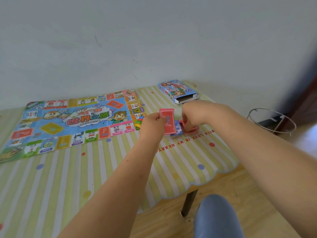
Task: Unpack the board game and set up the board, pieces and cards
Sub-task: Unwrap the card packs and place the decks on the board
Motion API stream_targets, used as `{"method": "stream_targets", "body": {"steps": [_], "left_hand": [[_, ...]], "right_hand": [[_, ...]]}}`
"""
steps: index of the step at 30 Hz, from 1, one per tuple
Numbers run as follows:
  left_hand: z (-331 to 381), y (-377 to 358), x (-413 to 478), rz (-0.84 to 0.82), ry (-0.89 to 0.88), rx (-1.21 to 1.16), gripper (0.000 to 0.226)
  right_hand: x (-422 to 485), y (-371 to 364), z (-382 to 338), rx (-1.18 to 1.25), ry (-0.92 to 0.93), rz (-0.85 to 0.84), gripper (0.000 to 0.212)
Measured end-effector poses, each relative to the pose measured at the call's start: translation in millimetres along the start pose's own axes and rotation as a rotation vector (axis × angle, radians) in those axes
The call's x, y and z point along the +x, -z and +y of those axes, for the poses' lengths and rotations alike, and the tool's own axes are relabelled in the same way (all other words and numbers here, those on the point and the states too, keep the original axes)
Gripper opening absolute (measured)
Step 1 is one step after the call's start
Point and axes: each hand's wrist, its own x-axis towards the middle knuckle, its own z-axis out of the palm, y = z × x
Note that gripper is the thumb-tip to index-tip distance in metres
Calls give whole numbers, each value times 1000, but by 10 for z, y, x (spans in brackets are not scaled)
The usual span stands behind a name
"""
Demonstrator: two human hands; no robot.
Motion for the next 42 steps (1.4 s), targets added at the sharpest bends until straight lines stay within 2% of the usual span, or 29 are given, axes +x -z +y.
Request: {"method": "stream_targets", "body": {"steps": [6,10,14,16,19,22,26,32,37,42], "left_hand": [[-3,-2,2,3,-8,7,13],[3,-8,0,13,6,-7,27],[4,-13,3,7,-5,-18,14],[-6,-11,26,5,1,-21,18],[-24,1,56,-10,25,-78,13],[-19,21,75,-35,65,-143,27],[19,50,69,-80,110,-274,31],[45,84,55,-147,170,-460,25],[90,102,29,-179,220,-610,8],[91,128,35,-129,211,-620,2]], "right_hand": [[13,-98,46,7,-9,93,26],[-28,-142,41,-33,-13,139,20],[-49,-176,64,-12,-26,210,23],[-72,-190,79,12,-42,239,26],[-115,-193,100,83,-67,285,33],[-131,-200,150,170,-70,378,38],[-186,-215,194,273,-49,522,37],[-207,-248,144,609,1,694,33],[-229,-244,72,674,139,735,28],[-264,-218,34,759,124,673,29]]}}
